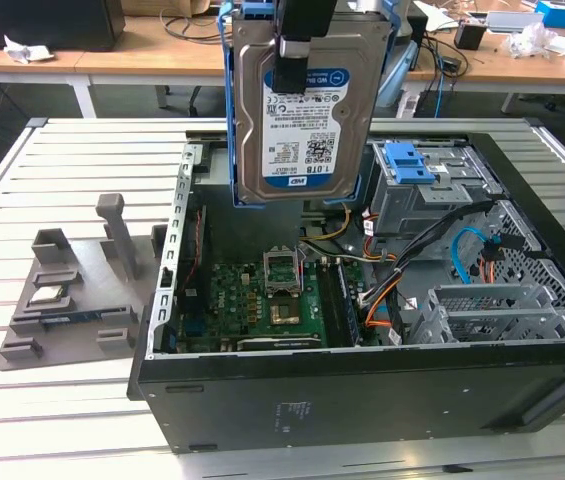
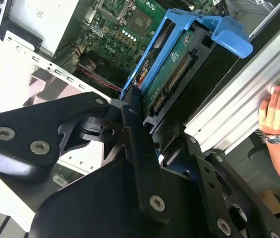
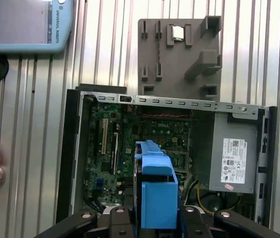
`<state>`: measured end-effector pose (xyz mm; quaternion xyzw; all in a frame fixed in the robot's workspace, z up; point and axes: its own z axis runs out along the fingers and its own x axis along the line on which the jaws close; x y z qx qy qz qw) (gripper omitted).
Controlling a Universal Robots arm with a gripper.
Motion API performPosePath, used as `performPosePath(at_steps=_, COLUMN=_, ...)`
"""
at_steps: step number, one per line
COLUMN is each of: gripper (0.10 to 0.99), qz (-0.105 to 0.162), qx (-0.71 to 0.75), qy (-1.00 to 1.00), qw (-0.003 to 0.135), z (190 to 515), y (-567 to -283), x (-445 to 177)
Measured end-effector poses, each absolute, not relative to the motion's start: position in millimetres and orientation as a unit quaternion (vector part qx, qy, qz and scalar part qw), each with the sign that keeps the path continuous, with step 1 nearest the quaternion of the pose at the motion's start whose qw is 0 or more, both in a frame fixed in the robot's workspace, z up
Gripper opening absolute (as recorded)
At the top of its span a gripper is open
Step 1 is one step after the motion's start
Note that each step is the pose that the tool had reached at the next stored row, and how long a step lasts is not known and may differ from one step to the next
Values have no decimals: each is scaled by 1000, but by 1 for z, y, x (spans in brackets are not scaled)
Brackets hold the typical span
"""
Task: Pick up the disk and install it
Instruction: 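Pick up the disk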
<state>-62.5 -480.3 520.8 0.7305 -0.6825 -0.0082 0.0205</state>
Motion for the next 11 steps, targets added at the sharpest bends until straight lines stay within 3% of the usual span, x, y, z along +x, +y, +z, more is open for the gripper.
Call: performPosePath(at_steps=11, gripper=369, qz=-8, qx=731, qy=-683, qw=20, z=517, y=-486, x=-62)
